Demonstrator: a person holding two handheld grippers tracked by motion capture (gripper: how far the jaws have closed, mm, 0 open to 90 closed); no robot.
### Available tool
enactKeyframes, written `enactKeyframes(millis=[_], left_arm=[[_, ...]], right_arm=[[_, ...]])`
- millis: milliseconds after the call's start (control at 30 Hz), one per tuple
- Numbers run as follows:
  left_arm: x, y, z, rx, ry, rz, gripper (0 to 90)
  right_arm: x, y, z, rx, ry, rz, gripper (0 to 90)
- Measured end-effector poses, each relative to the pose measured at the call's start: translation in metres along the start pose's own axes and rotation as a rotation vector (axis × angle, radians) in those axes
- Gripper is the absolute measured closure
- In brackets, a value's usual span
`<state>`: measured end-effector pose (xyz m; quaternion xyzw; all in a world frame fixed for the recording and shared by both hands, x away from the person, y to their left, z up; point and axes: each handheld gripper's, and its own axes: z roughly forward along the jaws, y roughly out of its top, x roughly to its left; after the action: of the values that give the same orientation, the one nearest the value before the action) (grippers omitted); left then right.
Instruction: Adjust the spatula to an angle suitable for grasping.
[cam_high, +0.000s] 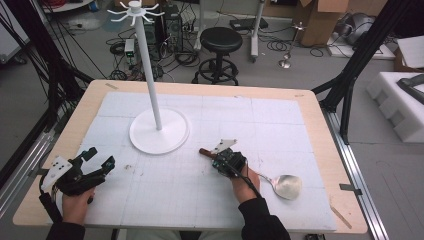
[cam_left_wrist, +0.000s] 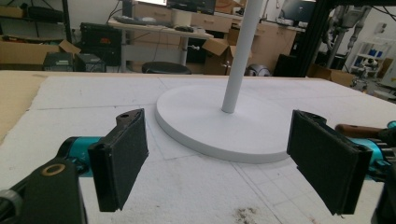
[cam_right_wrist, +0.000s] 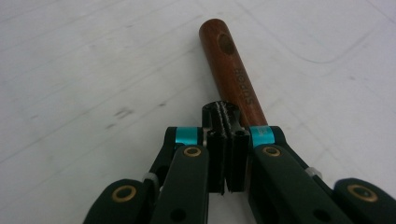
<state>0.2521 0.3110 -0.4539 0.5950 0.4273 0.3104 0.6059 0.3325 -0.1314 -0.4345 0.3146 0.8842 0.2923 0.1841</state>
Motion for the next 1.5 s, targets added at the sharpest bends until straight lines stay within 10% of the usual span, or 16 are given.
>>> enactKeyframes(millis=[467, 767, 1000, 1133, 1500], left_arm=[[0.0, 0.0, 0.0, 0.0, -0.002, -0.002, 20.6], [0.0, 0.0, 0.0, 0.001, -0.001, 0.005, 20.7], [-0.001, 0.0, 0.0, 0.002, -0.003, 0.01, 20.9], [-0.001, 0.0, 0.0, 0.002, 0.0, 0.016, 20.8], [-0.003, -0.001, 0.0, 0.0, 0.006, 0.025, 20.3]], right_arm=[[-0.051, -0.016, -0.008, 0.042, -0.134, 0.169, 87.8], [-0.068, -0.049, -0.07, -0.251, -0.099, 0.281, 79.6], [-0.076, -0.102, -0.121, -0.434, -0.15, 0.322, 40.2], [-0.074, -0.137, -0.14, -0.498, -0.193, 0.339, 20.5], [-0.065, -0.158, -0.148, -0.596, -0.206, 0.375, 16.6]])
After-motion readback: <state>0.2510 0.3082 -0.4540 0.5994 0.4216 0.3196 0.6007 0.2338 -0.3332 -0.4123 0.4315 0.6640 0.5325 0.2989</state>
